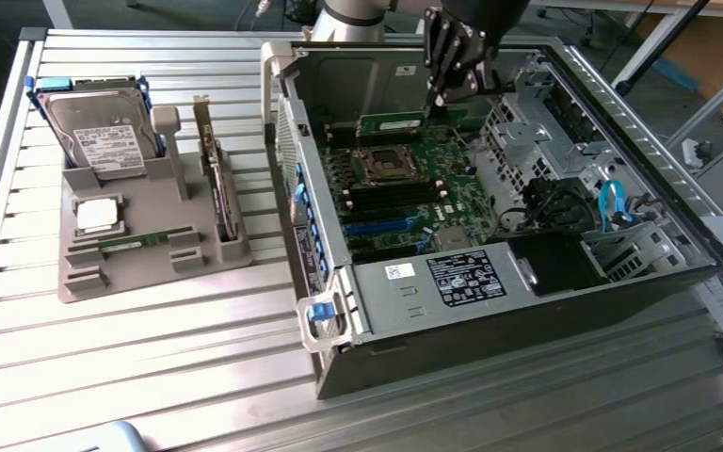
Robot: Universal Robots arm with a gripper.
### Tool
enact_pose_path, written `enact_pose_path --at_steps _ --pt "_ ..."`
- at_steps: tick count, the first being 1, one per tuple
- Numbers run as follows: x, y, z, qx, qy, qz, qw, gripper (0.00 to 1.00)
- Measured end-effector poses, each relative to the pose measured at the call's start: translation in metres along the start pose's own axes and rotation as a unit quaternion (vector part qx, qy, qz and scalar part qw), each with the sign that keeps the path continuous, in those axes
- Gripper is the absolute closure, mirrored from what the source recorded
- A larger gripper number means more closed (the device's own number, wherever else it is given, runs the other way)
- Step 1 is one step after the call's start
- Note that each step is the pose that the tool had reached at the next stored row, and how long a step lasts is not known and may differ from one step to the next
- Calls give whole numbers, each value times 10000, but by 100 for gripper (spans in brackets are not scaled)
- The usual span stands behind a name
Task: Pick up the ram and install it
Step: 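Insert the ram into the slot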
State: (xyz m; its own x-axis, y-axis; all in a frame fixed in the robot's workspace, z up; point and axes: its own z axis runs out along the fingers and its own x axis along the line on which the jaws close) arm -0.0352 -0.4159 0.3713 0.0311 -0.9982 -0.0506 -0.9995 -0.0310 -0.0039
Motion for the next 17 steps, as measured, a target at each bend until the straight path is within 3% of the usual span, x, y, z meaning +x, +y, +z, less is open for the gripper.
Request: enact_pose_path --at_steps 6,17 --pt "-85 -3 16 0 8 0 10000 88" --pt "-97 -3 104 0 10 0 10000 88"
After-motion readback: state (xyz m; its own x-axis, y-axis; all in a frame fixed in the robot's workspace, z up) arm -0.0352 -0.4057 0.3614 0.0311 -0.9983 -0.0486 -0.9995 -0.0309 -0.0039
